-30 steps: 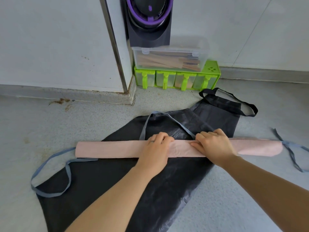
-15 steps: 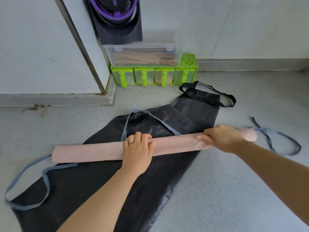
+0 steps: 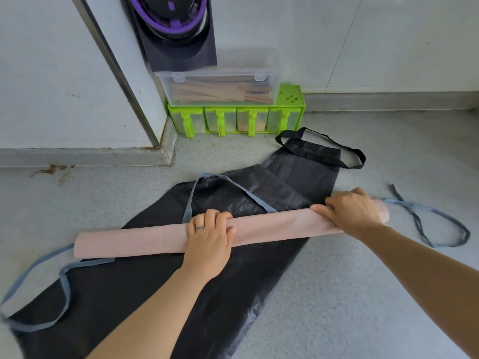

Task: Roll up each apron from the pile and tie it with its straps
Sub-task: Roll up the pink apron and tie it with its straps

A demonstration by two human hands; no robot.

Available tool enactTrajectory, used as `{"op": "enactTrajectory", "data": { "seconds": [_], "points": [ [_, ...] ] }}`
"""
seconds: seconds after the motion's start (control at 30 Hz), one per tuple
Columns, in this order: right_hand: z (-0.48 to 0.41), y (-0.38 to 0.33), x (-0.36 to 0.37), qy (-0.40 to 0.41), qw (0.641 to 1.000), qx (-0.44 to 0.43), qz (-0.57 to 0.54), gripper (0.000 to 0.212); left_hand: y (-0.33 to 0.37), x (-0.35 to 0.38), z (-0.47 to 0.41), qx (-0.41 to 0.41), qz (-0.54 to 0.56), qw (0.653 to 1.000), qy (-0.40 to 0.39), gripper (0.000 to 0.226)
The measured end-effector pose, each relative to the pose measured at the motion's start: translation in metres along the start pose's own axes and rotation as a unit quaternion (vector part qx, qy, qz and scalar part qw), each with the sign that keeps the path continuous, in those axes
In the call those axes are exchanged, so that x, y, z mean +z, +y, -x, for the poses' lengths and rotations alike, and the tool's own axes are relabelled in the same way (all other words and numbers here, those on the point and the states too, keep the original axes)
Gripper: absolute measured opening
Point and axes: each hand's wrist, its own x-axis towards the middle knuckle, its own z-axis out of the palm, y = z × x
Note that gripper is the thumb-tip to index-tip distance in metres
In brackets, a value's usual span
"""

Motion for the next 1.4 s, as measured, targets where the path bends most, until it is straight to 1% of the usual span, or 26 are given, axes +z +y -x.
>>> {"op": "enactTrajectory", "data": {
  "seconds": [0.03, 0.07, 0.13, 0.2, 0.23, 0.27, 0.3, 0.33, 0.37, 0.4, 0.43, 0.47, 0.53, 0.6, 0.7, 0.73, 0.8, 0.87, 0.93, 1.0, 1.03, 1.17, 1.27, 1.3, 1.33, 1.4],
  "points": [
    [0.000, -0.001, 0.002, 0.008, 1.000, 0.015, -0.023, 0.062, 0.000, -0.001, -0.001, -0.001, -0.003, 1.000, -0.003, 0.037],
    [0.001, -0.003, 0.004, 0.034, 0.997, 0.033, -0.058, 0.054, 0.000, -0.001, -0.001, 0.000, -0.007, 1.000, -0.005, 0.037],
    [0.003, -0.006, 0.011, 0.078, 0.986, 0.093, -0.114, 0.045, 0.001, -0.002, -0.001, -0.001, -0.010, 1.000, -0.007, 0.037],
    [0.004, -0.010, 0.013, 0.113, 0.978, 0.140, -0.109, 0.041, 0.002, -0.004, -0.002, -0.006, -0.010, 1.000, -0.009, 0.036],
    [0.005, -0.016, 0.009, 0.154, 0.976, 0.115, -0.103, 0.040, 0.002, -0.004, -0.002, -0.006, -0.009, 1.000, -0.011, 0.036],
    [0.005, -0.028, 0.003, 0.203, 0.970, 0.067, -0.114, 0.036, 0.002, -0.004, -0.001, -0.007, -0.005, 1.000, -0.017, 0.035],
    [0.003, -0.043, -0.004, 0.229, 0.963, -0.013, -0.138, 0.027, 0.002, -0.006, -0.001, -0.011, 0.000, 1.000, -0.025, 0.035],
    [0.003, -0.063, -0.014, 0.205, 0.959, -0.104, -0.164, 0.017, 0.003, -0.008, -0.001, -0.016, 0.005, 0.999, -0.036, 0.035],
    [0.002, -0.084, -0.017, 0.153, 0.950, -0.195, -0.189, 0.012, 0.003, -0.008, -0.002, -0.018, 0.011, 0.999, -0.048, 0.036],
    [0.002, -0.104, -0.019, 0.097, 0.939, -0.252, -0.212, 0.018, 0.003, -0.008, -0.003, -0.014, 0.015, 0.998, -0.053, 0.037],
    [-0.001, -0.120, -0.016, 0.049, 0.933, -0.279, -0.220, 0.025, 0.002, -0.009, -0.002, -0.011, 0.022, 0.998, -0.054, 0.037],
    [-0.004, -0.131, -0.015, 0.010, 0.939, -0.271, -0.211, 0.029, 0.002, -0.009, -0.002, -0.008, 0.039, 0.998, -0.052, 0.037],
    [-0.014, -0.140, -0.015, -0.039, 0.958, -0.227, -0.171, 0.029, -0.001, -0.012, -0.006, -0.020, 0.081, 0.992, -0.091, 0.033],
    [-0.023, -0.143, -0.024, -0.105, 0.963, -0.195, -0.152, 0.029, 0.000, -0.014, -0.009, -0.040, 0.098, 0.989, -0.103, 0.030],
    [-0.034, -0.153, -0.041, -0.157, 0.961, -0.191, -0.121, 0.016, 0.008, -0.015, -0.014, -0.075, 0.091, 0.989, -0.091, 0.025],
    [-0.038, -0.156, -0.045, -0.178, 0.960, -0.189, -0.103, 0.020, 0.010, -0.015, -0.015, -0.074, 0.075, 0.990, -0.091, 0.023],
    [-0.044, -0.160, -0.052, -0.228, 0.954, -0.182, -0.073, 0.033, 0.011, -0.012, -0.014, -0.054, 0.050, 0.996, -0.053, 0.015],
    [-0.049, -0.163, -0.059, -0.266, 0.945, -0.183, -0.052, 0.037, 0.008, -0.008, -0.012, -0.038, 0.026, 0.999, -0.024, 0.015],
    [-0.051, -0.163, -0.061, -0.287, 0.937, -0.195, -0.040, 0.035, 0.005, -0.008, -0.010, -0.028, 0.016, 0.999, -0.022, 0.015],
    [-0.051, -0.162, -0.062, -0.296, 0.933, -0.200, -0.042, 0.034, 0.004, -0.011, -0.008, -0.021, 0.022, 0.999, -0.038, 0.029],
    [-0.051, -0.162, -0.063, -0.301, 0.931, -0.201, -0.044, 0.034, 0.003, -0.010, -0.007, -0.015, 0.027, 0.999, -0.031, 0.032],
    [-0.050, -0.155, -0.063, -0.321, 0.921, -0.200, -0.096, 0.032, -0.003, -0.007, -0.003, 0.013, 0.090, 0.995, -0.039, 0.031],
    [-0.049, -0.148, -0.069, -0.340, 0.904, -0.229, -0.119, 0.019, -0.004, -0.015, -0.005, 0.006, 0.136, 0.986, -0.095, 0.047],
    [-0.049, -0.147, -0.071, -0.353, 0.897, -0.233, -0.126, 0.016, -0.004, -0.018, -0.006, 0.001, 0.137, 0.985, -0.104, 0.044],
    [-0.049, -0.145, -0.073, -0.367, 0.891, -0.235, -0.130, 0.016, -0.004, -0.021, -0.007, -0.001, 0.147, 0.983, -0.112, 0.036],
    [-0.048, -0.140, -0.081, -0.402, 0.873, -0.233, -0.146, 0.021, -0.003, -0.033, -0.008, -0.005, 0.202, 0.972, -0.121, 0.023]
  ]
}}
